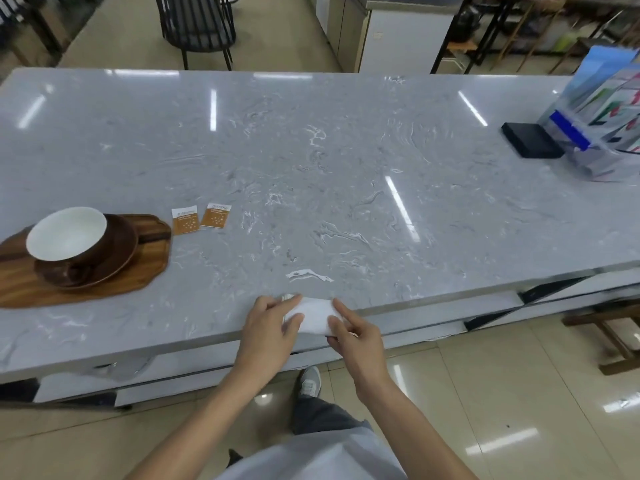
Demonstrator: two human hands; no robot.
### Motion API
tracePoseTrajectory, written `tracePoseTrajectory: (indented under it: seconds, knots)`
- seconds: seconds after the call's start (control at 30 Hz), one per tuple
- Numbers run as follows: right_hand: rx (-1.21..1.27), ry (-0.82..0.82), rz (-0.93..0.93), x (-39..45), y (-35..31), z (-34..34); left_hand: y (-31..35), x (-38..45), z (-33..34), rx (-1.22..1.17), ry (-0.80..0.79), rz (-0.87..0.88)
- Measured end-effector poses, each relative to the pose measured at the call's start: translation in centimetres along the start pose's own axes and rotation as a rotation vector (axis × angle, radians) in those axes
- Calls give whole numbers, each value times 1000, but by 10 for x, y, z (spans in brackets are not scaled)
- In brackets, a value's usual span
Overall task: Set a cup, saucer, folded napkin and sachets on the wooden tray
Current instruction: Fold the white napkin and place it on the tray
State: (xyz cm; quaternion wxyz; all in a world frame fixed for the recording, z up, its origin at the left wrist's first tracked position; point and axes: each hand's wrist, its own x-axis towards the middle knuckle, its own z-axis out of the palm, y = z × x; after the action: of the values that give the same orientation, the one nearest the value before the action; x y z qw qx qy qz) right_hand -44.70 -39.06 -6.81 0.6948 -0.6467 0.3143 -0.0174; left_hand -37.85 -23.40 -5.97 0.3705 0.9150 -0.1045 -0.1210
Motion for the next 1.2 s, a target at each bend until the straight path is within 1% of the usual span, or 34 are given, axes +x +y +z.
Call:
tracePoseTrajectory:
  seconds: [0.1,0.17,0.27,0.37,0.5,0.57,0.63,0.8,0.9,1.0,1.1,1.2]
  knots:
    - [106,0,31,-16,2,1,-2,-17,5,-170,75,-37]
    - [153,-19,42,-30,5,1,-5,-28,5,-304,93,-76]
    - [167,-20,18,-50,6,1,-12,-49,-1,-519,59,-172]
    - [161,-32,-42,-70,5,6,-19,-70,-8,-618,54,-216]
    - [93,-43,-127,-93,2,22,-16,-97,-24,-946,-29,-369]
    - [36,-71,-166,-102,-1,32,-20,-109,-33,-1048,-54,-430]
    - [-7,-104,-188,-110,-3,44,-29,-119,-43,-1135,-14,-449]
    - [-9,-220,-183,-123,-6,80,-59,-136,-67,-1330,197,-454]
    - [-59,-279,-218,-124,-9,104,-81,-141,-85,-1342,318,-420]
    - [-138,-357,-300,-124,-13,131,-100,-143,-110,-1252,424,-364]
    - [-157,-446,-325,-120,-18,159,-120,-142,-139,-1152,494,-326]
    - [-174,-531,-346,-115,-22,193,-146,-137,-173,-1044,526,-295]
